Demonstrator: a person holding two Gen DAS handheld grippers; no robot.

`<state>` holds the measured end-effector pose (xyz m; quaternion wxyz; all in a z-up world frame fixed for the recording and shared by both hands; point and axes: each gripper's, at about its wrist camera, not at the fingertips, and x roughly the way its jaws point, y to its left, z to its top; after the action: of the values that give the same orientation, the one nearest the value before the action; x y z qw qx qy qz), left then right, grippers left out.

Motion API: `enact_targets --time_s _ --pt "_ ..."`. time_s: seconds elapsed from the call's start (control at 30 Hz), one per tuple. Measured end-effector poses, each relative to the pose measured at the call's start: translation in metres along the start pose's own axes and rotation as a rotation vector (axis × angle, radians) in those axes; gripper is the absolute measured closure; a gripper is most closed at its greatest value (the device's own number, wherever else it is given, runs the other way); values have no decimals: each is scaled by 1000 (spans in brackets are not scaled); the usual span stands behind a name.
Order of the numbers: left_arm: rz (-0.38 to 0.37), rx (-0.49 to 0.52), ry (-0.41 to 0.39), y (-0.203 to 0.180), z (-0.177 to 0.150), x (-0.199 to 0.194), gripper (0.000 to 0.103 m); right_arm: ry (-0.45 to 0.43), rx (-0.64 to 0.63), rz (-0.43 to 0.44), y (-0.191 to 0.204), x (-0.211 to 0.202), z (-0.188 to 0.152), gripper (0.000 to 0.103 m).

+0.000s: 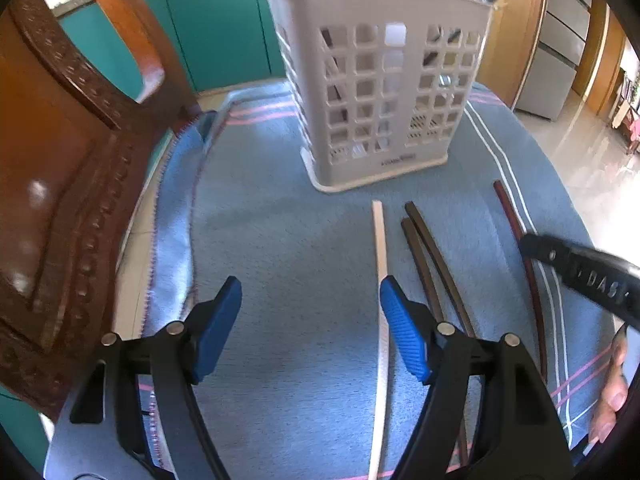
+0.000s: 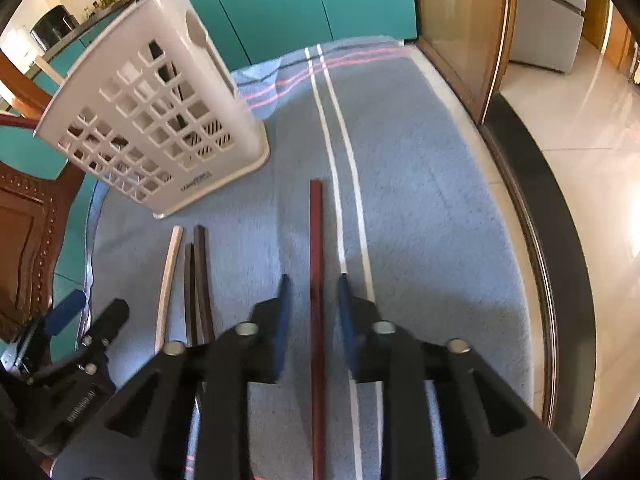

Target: Organize utensils

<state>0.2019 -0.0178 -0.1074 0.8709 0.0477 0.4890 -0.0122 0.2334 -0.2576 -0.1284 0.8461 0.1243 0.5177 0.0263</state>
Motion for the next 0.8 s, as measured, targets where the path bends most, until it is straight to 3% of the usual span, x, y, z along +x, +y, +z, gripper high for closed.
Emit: enact_targets --time_s 0.17,0.3,0.4,0.57,0.67,0.7,0.73,0.8 --pt "-62 3 84 -7 -6 24 32 -24 -23 -3 6 -6 -2 71" --pt "-71 15 80 -11 -7 27 36 -7 -51 2 15 -2 -10 71" --pt "-81 0 78 -9 -6 27 46 -5 -92 -9 23 -1 -15 71" --pt "-81 -36 80 -2 -6 24 79 -5 -182 -36 36 9 -17 71" --pt "-102 -62 94 4 -8 21 89 -4 -189 -54 36 13 -19 71" --pt "-113 -64 101 4 -10 20 90 0 -193 -55 37 13 -19 78" --pt "-120 -63 105 4 -11 19 90 10 -201 -49 38 12 -21 94" --pt "-129 -54 111 4 -15 17 90 49 -207 -4 40 12 -24 96"
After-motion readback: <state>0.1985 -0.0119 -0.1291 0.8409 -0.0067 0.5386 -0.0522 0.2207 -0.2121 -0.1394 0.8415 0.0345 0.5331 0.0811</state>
